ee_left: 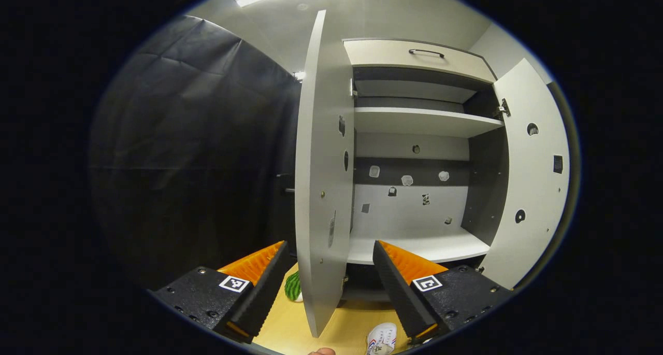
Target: Grab one shoe with the right hand and put it into the shoe cabinet, grab the other shoe with the left hand and put it into the shoe cabinet; then close the right door with the right hand and the left door with the left hand.
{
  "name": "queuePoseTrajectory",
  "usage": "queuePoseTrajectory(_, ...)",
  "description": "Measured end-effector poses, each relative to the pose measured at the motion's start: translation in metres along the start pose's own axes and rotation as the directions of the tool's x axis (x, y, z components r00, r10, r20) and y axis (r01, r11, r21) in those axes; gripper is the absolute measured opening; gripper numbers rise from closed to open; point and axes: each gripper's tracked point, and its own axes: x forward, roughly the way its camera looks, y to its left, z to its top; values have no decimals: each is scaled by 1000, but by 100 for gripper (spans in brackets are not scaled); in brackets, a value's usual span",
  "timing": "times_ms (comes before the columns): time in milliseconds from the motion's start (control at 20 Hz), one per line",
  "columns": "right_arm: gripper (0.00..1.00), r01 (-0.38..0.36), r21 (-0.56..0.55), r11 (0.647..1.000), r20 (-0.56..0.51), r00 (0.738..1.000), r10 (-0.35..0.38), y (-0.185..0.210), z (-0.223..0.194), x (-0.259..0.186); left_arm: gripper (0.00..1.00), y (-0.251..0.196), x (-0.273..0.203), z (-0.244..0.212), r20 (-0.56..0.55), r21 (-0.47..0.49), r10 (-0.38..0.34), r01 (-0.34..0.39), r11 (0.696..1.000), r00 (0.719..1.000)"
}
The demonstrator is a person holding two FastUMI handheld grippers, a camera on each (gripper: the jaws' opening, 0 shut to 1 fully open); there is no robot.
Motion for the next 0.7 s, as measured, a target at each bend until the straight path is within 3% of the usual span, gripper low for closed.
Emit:
queuePoseTrajectory(100,22,-11,14,1000,-1,1000,11,2,2,-2,98,-2,1,0,-1,-4,-2,2,1000,1000)
queuePoseTrajectory(150,4,-25,30,999,12,1000,25,2,7,-1,98,-3,2,0,-2,-4,-5,5,1000,1000)
queuePoseTrajectory(500,1,-11,18,1000,62,998,10,-3,8,-16,99,-7,3,-2,-5,0,-20,20,1000,1000)
queuePoseTrajectory(700,0,-92,35,995,129,988,87,5,28,-53,98,-8,3,-3,-5,-12,-30,30,999,1000)
